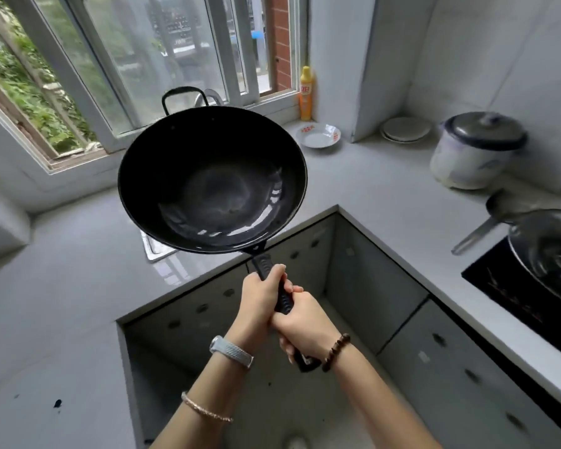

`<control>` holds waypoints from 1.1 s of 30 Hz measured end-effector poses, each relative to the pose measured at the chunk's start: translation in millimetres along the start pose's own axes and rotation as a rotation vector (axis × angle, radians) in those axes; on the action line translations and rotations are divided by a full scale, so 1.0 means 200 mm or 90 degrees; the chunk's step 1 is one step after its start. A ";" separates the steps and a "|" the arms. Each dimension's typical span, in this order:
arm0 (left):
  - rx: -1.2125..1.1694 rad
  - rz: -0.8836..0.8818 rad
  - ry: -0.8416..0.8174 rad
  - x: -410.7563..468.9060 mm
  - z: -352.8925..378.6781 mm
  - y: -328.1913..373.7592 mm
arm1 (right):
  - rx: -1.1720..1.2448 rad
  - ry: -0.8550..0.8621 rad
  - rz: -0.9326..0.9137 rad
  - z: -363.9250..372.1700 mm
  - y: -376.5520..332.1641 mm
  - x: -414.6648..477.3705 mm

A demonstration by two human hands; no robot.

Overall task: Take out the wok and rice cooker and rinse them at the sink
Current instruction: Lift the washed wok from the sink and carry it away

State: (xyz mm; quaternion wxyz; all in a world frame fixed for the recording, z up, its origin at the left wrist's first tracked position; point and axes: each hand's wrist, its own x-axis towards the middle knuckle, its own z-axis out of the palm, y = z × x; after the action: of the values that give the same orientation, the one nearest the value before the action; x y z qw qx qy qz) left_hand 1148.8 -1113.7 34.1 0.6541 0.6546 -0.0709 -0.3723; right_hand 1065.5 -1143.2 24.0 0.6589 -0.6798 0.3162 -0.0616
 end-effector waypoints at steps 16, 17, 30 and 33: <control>0.140 -0.034 -0.314 -0.52 0.94 -0.32 | 0.080 0.333 0.076 -0.70 0.30 -0.76; 0.145 -0.040 -0.336 -0.58 1.00 -0.34 | 0.084 0.353 0.078 -0.74 0.32 -0.83; 0.243 -0.121 -0.584 -1.14 1.45 -0.65 | 0.205 0.594 0.128 -0.96 0.60 -1.48; 0.276 -0.129 -0.648 -1.22 1.50 -0.71 | 0.238 0.652 0.129 -0.95 0.64 -1.57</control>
State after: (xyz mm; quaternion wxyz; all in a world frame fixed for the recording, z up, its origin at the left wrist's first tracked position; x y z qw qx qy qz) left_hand 744.5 -1193.7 42.0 0.3490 0.5155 -0.3893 -0.6789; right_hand 677.0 -1136.5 32.2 0.5330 -0.4010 0.6436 -0.3754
